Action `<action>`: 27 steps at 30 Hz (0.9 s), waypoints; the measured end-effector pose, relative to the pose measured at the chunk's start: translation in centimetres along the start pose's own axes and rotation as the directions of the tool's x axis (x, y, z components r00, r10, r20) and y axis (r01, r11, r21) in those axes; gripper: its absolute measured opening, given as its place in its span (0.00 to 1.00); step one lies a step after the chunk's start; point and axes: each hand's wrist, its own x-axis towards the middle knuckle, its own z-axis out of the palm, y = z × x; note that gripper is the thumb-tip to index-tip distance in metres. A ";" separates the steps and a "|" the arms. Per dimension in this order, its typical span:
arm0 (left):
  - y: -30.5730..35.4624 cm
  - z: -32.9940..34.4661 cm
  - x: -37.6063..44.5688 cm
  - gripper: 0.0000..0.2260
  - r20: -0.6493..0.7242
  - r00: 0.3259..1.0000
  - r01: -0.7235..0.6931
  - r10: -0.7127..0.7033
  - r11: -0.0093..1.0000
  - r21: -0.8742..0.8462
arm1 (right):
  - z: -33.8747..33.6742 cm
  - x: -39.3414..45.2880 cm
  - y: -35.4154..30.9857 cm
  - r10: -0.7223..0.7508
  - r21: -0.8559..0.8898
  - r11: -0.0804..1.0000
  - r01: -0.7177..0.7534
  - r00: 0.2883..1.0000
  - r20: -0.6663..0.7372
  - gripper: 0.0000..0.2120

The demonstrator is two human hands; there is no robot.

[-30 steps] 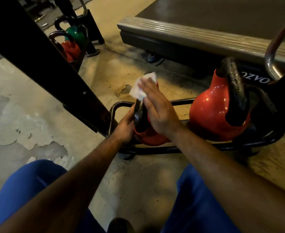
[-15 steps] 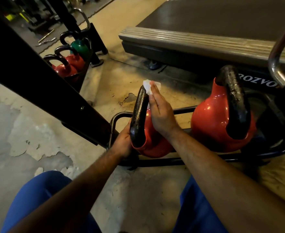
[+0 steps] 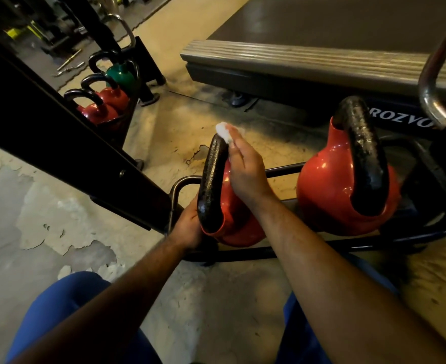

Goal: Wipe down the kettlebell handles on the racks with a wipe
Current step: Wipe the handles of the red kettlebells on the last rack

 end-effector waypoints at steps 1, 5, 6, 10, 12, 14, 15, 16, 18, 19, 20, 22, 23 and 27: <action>0.0 0.0 0.0 0.09 0.009 1.000 -0.001 0.001 1.000 -0.003 | -0.1 0.4 -0.4 0.058 -0.013 0.998 -0.058 0.998 -0.028 0.21; -0.3 0.0 -0.1 0.08 0.037 0.999 0.010 -0.009 1.000 -0.023 | 0.2 -1.0 -1.1 -0.049 -0.025 0.999 0.048 0.999 -0.014 0.20; -0.3 -0.1 -0.1 0.09 0.039 0.999 0.013 -0.013 1.000 -0.020 | -0.1 -1.3 -0.6 -0.121 -0.048 0.991 0.121 0.993 0.015 0.20; 0.0 -0.1 -0.3 0.17 0.033 0.999 0.003 -0.001 0.998 -0.060 | -1.2 0.7 0.5 0.033 -0.052 0.998 -0.031 0.999 0.035 0.12; 0.3 -0.2 -0.4 0.23 0.052 0.999 -0.010 0.015 0.996 -0.092 | -0.8 1.0 0.8 0.074 -0.035 0.997 -0.075 0.997 -0.011 0.12; 0.3 -0.3 -0.5 0.28 0.067 0.997 -0.034 0.040 0.996 -0.088 | -0.4 -0.1 0.4 0.001 -0.020 1.000 -0.001 1.000 0.005 0.14; 0.2 -0.2 -0.6 0.30 0.075 0.996 -0.050 0.056 0.995 -0.083 | -0.5 -0.7 0.2 -0.060 -0.037 0.997 0.061 0.998 0.026 0.17; -0.1 -0.3 -0.4 0.30 0.078 0.995 -0.052 0.060 0.994 -0.092 | -0.7 -1.0 0.4 -0.107 -0.052 0.993 0.110 0.993 0.052 0.19; -0.2 -0.1 -0.3 0.27 0.082 0.995 -0.045 0.054 0.994 -0.102 | -0.9 -0.4 0.6 -0.113 -0.084 0.989 0.119 0.991 0.072 0.20; -0.6 0.1 0.0 0.24 0.083 0.996 -0.023 0.031 0.995 -0.097 | -0.9 0.2 0.3 -0.073 -0.089 0.993 0.078 0.996 0.061 0.19; -0.8 0.2 0.1 0.20 0.083 0.997 0.001 0.006 0.996 -0.094 | -0.7 0.9 0.3 -0.026 -0.079 0.996 0.029 0.999 0.034 0.18; -1.0 0.2 0.0 0.21 0.048 0.999 0.009 -0.003 0.992 -0.124 | -0.5 0.7 0.0 -0.014 -0.085 0.996 0.017 0.999 0.033 0.18; -1.1 0.1 0.1 0.24 0.039 0.999 -0.005 0.011 0.988 -0.152 | -0.5 0.1 -0.5 -0.055 -0.118 0.991 0.062 0.997 0.060 0.18; -1.0 -0.2 0.1 0.29 0.088 0.996 0.001 0.013 0.988 -0.152 | -1.6 -0.6 -0.5 -0.190 -0.183 0.958 0.221 0.967 0.172 0.20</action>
